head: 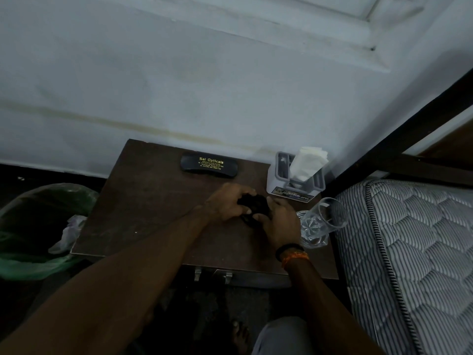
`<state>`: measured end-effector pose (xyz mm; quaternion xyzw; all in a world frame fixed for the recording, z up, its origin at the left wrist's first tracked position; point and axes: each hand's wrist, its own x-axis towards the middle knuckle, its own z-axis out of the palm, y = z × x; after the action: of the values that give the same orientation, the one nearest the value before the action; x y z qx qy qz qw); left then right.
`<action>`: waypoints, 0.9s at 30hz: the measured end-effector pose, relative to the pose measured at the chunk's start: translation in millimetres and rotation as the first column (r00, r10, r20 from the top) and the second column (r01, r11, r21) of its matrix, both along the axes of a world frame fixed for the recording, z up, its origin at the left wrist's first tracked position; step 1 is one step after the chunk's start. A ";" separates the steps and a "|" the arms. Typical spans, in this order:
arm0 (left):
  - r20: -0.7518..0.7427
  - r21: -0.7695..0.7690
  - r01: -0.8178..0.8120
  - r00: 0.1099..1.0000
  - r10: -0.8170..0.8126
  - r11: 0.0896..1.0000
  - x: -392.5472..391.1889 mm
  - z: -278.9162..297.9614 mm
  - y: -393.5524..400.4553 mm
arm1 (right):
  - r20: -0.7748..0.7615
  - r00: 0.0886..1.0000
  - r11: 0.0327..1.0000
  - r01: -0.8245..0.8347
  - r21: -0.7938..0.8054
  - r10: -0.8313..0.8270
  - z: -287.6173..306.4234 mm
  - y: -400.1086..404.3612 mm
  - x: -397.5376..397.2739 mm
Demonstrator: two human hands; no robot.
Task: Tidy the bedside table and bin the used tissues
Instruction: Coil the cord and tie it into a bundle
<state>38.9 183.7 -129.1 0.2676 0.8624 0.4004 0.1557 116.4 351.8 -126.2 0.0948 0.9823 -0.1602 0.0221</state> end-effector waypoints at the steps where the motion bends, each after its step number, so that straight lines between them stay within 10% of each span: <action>1: 0.007 0.006 -0.006 1.000 0.006 1.000 0.2 -0.2 -0.9 | -0.002 1.000 1.000 -0.008 -0.006 0.008 1.2 -0.1 -0.6; 27: -0.038 0.055 -0.264 0.963 0.266 0.963 5.9 -4.9 14.4 | 0.012 0.997 0.996 -0.083 0.017 0.083 -10.9 -10.6 10.2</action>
<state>44.8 198.1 -134.0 0.1626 0.8836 0.4328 0.0743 126.6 341.2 -137.1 0.0552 0.9866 -0.1500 0.0335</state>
